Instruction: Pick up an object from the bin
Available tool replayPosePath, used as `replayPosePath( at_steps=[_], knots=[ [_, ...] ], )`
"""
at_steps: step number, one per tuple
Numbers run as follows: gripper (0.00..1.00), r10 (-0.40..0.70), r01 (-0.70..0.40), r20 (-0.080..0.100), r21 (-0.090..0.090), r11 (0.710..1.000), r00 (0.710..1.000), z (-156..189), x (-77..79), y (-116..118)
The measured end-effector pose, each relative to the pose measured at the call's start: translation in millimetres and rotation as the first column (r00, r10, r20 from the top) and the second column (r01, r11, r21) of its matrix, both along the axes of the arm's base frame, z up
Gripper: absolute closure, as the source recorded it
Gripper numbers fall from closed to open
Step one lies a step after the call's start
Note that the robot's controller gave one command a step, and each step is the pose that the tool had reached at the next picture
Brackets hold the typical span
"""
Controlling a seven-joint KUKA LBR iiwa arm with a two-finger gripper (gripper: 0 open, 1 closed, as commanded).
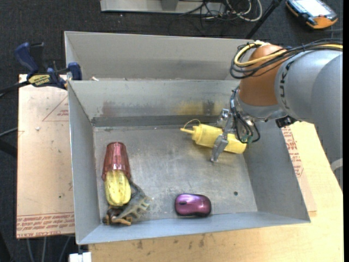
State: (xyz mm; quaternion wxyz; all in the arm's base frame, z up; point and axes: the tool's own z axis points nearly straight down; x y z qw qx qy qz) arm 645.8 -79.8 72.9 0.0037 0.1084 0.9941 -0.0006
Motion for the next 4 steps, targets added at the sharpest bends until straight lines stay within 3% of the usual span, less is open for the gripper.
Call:
replayPosePath(
  at_steps=[2,4],
  knots=[
    [1.00,0.000,0.000,-0.005,0.001,1.000,1.000,4.7,-1.8,0.4],
    [1.00,0.000,0.000,-0.008,0.003,1.000,1.000,44.4,-2.3,0.7]
  ],
)
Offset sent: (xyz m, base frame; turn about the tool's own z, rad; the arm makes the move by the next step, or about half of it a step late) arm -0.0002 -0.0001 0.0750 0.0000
